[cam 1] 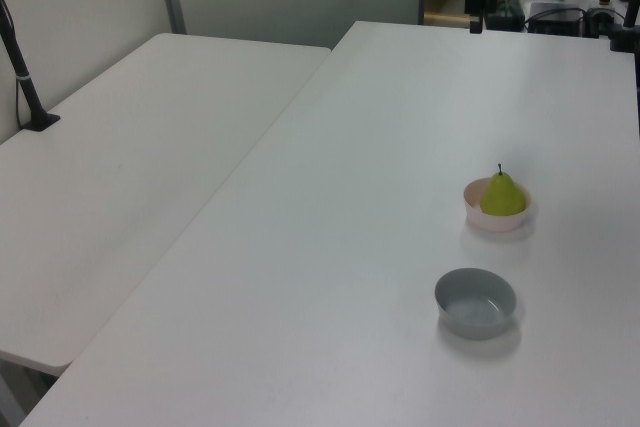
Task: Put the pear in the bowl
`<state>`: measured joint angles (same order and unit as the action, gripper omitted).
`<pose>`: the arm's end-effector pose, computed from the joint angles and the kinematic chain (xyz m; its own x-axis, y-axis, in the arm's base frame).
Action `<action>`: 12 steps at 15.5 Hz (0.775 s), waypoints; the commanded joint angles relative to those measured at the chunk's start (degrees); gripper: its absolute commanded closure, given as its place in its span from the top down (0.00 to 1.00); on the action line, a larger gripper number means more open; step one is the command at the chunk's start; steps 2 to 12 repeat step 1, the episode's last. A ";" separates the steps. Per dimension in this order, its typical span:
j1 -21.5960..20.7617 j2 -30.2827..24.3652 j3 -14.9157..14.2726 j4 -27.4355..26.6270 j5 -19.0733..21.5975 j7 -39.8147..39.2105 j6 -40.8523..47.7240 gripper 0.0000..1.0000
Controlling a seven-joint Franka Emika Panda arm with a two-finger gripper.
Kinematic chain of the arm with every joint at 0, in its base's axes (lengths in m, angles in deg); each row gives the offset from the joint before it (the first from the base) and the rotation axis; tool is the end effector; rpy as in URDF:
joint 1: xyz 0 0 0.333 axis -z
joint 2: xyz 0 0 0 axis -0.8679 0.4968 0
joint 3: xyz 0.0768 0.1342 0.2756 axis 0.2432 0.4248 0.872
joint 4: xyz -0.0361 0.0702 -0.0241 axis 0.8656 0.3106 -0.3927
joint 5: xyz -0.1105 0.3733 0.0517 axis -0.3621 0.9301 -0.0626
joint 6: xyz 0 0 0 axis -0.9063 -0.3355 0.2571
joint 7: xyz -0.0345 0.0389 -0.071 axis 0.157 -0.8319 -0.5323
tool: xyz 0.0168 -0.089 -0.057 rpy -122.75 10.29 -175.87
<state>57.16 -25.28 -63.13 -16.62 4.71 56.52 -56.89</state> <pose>0.5746 -0.0710 0.5750 0.9980 -0.0501 -0.0386 -0.0472 -0.9964 0.0709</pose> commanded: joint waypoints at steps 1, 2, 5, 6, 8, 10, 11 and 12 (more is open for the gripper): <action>-0.03 0.36 -0.23 0.85 0.29 0.99 -0.54 1.00; -0.03 0.36 -0.23 0.85 0.29 0.99 -0.54 1.00; -0.03 0.36 -0.23 0.85 0.29 0.99 -0.54 1.00; -0.03 0.36 -0.23 0.85 0.29 0.99 -0.54 1.00; -0.03 0.36 -0.23 0.85 0.29 0.99 -0.54 1.00; -0.03 0.36 -0.23 0.85 0.29 0.99 -0.54 1.00; -0.03 0.36 -0.23 0.85 0.29 0.99 -0.54 1.00; -0.03 0.36 -0.23 0.85 0.29 0.99 -0.54 1.00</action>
